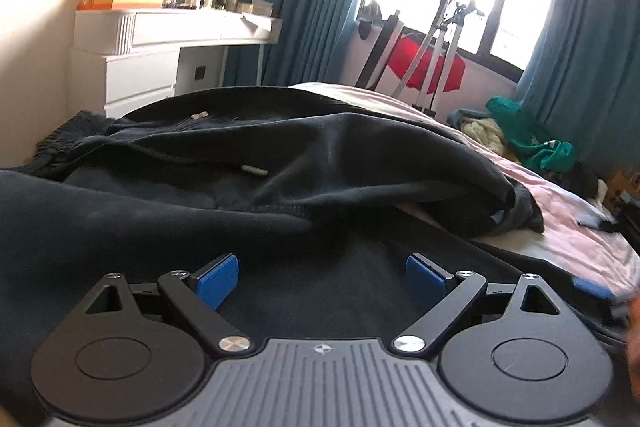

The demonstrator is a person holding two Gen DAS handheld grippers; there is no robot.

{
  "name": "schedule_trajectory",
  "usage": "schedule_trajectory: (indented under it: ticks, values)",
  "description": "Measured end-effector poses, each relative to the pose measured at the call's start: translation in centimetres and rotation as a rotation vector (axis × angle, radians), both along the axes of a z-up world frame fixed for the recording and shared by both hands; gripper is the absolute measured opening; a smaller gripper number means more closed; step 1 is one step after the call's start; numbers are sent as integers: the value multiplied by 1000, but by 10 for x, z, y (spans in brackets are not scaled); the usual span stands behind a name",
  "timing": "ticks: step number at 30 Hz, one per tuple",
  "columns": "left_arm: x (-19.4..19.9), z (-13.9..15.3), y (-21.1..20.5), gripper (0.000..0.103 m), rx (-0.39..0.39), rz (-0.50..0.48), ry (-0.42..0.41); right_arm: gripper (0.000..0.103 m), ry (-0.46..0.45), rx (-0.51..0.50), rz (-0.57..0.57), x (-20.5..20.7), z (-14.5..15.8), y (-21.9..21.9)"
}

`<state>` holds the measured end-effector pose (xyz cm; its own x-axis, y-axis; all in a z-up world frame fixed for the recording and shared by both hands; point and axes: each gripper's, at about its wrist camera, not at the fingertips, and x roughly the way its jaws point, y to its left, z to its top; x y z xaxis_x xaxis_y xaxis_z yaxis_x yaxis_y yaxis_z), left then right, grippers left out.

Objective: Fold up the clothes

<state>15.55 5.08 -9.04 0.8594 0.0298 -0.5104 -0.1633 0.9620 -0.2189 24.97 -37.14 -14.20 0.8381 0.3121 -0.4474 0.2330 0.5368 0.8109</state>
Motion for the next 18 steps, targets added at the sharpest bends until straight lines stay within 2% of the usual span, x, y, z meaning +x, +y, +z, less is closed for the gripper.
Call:
schedule_trajectory:
  ticks: [3,7,9,10,11,13,15,18]
  values:
    - [11,-12,0,93,-9,2,-11,77,9,28,-37,54,-15,4]
    - [25,-27,2,96,-17,20,-16,76,4,-8,-106,118,-29,13]
    - [29,-31,5,96,-30,37,-39,63,14,-66,-122,147,-31,17]
    - [30,-33,6,96,-35,45,-50,49,21,-125,-123,159,-30,19]
    - [33,-35,7,97,-40,48,-52,31,30,-196,-116,169,-28,21]
    - [37,-39,6,98,-38,46,-51,13,30,-312,-87,182,-20,23]
    - [37,-39,5,98,-32,45,-51,10,-5,-453,-67,183,-3,29]
    - [34,-39,11,98,-62,48,-69,9,-42,-558,-121,172,28,17]
